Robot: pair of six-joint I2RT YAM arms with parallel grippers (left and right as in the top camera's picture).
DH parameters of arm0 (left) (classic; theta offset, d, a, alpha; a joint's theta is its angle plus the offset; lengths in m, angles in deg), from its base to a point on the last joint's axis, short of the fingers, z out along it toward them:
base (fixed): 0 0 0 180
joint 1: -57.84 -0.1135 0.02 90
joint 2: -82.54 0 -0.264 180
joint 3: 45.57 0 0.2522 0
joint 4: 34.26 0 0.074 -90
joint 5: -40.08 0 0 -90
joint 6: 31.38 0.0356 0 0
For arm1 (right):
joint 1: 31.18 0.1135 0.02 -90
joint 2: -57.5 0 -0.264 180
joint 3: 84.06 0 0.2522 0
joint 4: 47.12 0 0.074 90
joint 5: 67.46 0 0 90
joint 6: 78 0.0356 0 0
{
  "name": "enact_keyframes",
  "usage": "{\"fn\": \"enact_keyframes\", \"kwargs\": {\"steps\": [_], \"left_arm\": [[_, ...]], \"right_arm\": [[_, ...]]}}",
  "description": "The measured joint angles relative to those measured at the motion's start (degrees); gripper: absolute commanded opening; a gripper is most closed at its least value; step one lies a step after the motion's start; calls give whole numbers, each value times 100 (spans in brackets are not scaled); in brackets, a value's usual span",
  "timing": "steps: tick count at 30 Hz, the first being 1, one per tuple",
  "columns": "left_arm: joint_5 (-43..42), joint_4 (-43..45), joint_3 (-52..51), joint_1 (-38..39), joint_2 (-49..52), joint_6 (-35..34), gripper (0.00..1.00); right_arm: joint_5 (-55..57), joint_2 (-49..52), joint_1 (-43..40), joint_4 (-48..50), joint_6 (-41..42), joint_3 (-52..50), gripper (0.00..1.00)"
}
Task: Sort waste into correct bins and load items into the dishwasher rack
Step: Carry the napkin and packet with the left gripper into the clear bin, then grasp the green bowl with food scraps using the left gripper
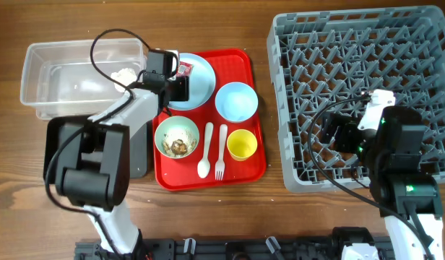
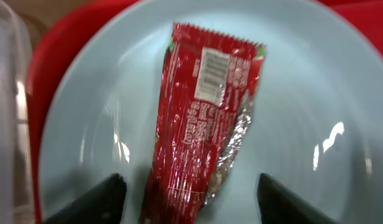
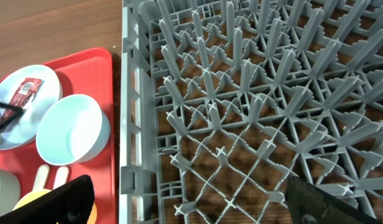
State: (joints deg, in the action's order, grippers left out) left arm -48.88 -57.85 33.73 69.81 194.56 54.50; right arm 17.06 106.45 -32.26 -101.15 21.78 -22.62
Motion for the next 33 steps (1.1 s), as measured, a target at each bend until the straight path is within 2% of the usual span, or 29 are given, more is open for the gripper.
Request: {"fn": "enact_keyframes", "kwargs": {"steps": [2,3,10,14,17,21,22,23,25,28,33], "left_arm": [[11,39,0,0,94,66,22],[20,20,0,0,96,52,4],[15,-144,-2,0,-199,48,4],[155,-522,-7,-81,-1829,-116,3],[227,-658,-4,-463,-2363,-282,4],[297,-929,-4,-1322,-2326,-782,4],[319,-955,-4,-1469,-2277,-870,16],[341,-979,-4,-1600,-2201,-931,38],[354,-1078,-4,-1729,-2020,-1019,40],[363,-1143,-4,-1738,-1917,-1088,54],[201,-1432,-4,-1648,-2072,-1147,54]], "right_arm": [[-2,2,0,0,0,0,100],[0,2,0,0,0,0,100],[0,2,0,0,0,2,100],[0,2,0,2,0,4,100],[-2,2,0,0,0,4,100],[0,2,0,0,0,4,100],[0,2,0,0,0,4,100],[0,2,0,0,0,4,100],[-2,2,0,0,0,4,100],[0,2,0,0,0,4,100],[0,2,0,0,0,4,100]]}}
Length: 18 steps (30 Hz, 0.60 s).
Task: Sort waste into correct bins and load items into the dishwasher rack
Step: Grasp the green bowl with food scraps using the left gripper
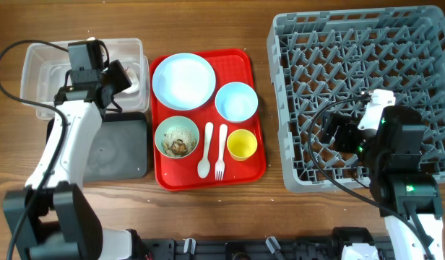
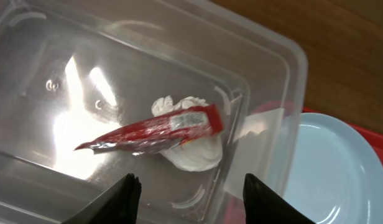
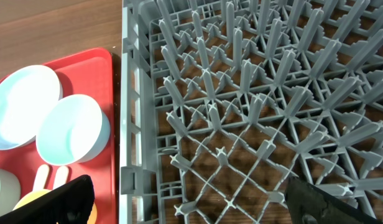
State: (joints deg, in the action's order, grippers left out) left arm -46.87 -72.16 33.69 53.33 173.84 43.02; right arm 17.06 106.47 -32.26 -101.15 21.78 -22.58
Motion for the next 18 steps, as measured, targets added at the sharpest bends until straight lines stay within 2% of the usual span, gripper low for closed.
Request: {"fn": "enact_keyframes", "kwargs": {"steps": [2,4,7,12,15,18], "left_arm": [[-208,-212,0,273,-286,-2,54],[-470,-568,11,922,-573,0,54],[-616,-1086,13,1718,-505,0,52],[-708,-1902,15,2736,146,-2,50],[-710,-1961,15,3134,682,-2,49],[-721,-1961,13,3305,1034,-11,44]], "right_arm": [[0,0,0,0,0,0,100],[-2,0,0,-2,0,0,100],[0,0,0,0,0,0,100],[-2,0,0,0,0,2,100],[-2,0,0,0,0,2,100],[0,0,0,-2,0,2,100]]}}
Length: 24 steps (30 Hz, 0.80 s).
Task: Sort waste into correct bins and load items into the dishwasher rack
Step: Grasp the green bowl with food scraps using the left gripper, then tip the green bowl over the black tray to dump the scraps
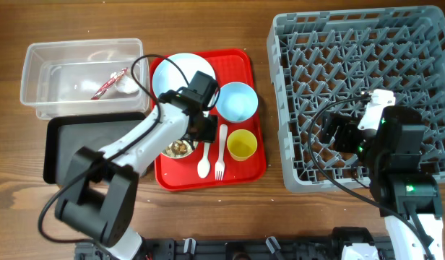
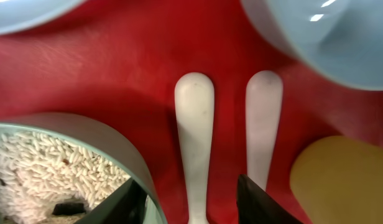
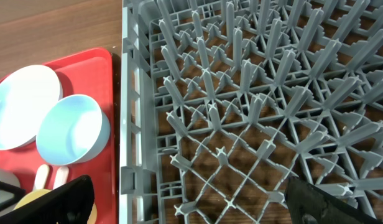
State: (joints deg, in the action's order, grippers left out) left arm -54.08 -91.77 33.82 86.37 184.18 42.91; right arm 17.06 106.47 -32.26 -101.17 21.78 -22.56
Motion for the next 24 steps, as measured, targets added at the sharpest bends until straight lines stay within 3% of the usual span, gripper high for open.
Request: {"fn": "enact_keyframes", "kwargs": {"steps": [2,4,6,7,17,20,24], "left_arm": [[-2,-2,2,7,192,-9,38],[0,-26,0,7,326,-15,23],[-2,-39,0,7,348,-46,16],[15,-39,0,7,348,-4,4],[210,-197,2,-59,-299,-55,4],[122,-634,0,-426,-1095,-48,4],[-304,-1086,0,-1687,-1971,50,4]], "right_arm": [[0,0,0,0,0,0,100],[0,0,0,0,0,0,100],[0,0,0,0,0,0,100],[0,0,0,0,0,0,100],[0,0,0,-15,0,0,100],[0,0,0,-42,0,0,100],[-2,0,0,-42,0,0,100]]}}
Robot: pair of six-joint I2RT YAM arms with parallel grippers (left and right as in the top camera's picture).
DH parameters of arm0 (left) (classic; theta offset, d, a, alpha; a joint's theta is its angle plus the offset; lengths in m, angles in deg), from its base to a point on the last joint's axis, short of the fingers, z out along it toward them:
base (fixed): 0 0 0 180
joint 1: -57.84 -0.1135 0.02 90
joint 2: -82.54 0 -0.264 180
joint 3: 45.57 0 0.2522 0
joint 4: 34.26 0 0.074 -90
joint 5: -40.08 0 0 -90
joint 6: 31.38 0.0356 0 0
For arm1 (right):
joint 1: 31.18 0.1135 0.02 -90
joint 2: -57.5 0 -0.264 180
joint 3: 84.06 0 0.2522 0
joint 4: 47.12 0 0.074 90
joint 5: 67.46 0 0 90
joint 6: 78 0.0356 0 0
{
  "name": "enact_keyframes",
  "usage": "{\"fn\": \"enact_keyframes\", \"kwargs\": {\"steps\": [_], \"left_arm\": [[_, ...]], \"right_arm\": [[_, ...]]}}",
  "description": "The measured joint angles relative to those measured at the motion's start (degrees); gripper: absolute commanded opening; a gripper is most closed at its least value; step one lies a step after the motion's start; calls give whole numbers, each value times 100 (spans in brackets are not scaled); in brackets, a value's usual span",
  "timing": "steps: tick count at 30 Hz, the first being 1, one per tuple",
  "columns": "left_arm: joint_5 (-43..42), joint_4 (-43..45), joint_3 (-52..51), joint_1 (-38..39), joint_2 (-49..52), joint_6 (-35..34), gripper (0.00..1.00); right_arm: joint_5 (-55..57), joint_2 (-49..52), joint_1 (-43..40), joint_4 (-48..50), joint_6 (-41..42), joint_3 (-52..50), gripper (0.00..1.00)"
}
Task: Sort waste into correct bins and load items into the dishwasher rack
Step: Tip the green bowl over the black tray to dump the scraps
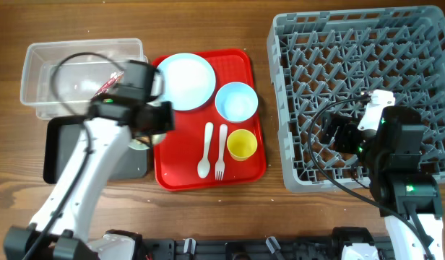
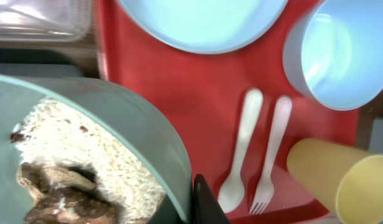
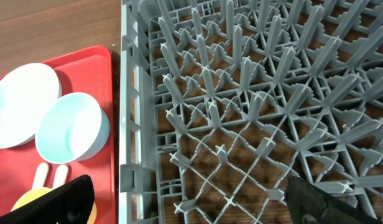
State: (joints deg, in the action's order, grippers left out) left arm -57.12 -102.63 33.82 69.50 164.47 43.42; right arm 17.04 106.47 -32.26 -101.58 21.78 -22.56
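Observation:
A green bowl (image 2: 126,121) holding rice and brown scraps hangs tilted over the seam between the black bin (image 1: 67,148) and the red tray (image 1: 244,68). My left gripper (image 2: 193,194) is shut on its right rim. From overhead the arm hides most of the bowl (image 1: 140,142). A pale blue plate (image 1: 185,81), blue bowl (image 1: 235,101), yellow cup (image 1: 242,144), white spoon (image 1: 204,150) and fork (image 1: 221,152) lie on the tray. Over the grey rack (image 3: 253,93) my right gripper (image 3: 191,205) hangs open and empty.
The clear bin (image 1: 42,79) at the back left holds a red wrapper (image 1: 109,84) and a white tissue. The rack (image 1: 425,43) fills the right side. A strip of wooden table (image 1: 274,108) separates tray and rack.
My left gripper was open low over the tray between the green bowl and the spoon. Now it is shut on the bowl's rim, and the bowl is off the tray, by the black bin.
My left gripper stood open over a red wrapper on the blue plate. Then the wrapper lay in the clear bin with the gripper above it. Then the gripper was down by the green bowl on the tray, and now it holds that bowl. The right arm stayed still.

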Motion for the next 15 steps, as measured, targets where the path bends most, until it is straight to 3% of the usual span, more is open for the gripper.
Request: {"fn": "enact_keyframes", "kwargs": {"steps": [3,8,15], "left_arm": [[-876,-205,0,-874,-22,492,4],[-3003,-496,0,-2520,417,1878,4],[-4935,-1167,-4,-3980,1526,3174,4]], "right_arm": [[2,0,0,-2,0,0,100],[2,0,0,-7,0,0,100],[0,0,0,-20,0,0,100]]}}
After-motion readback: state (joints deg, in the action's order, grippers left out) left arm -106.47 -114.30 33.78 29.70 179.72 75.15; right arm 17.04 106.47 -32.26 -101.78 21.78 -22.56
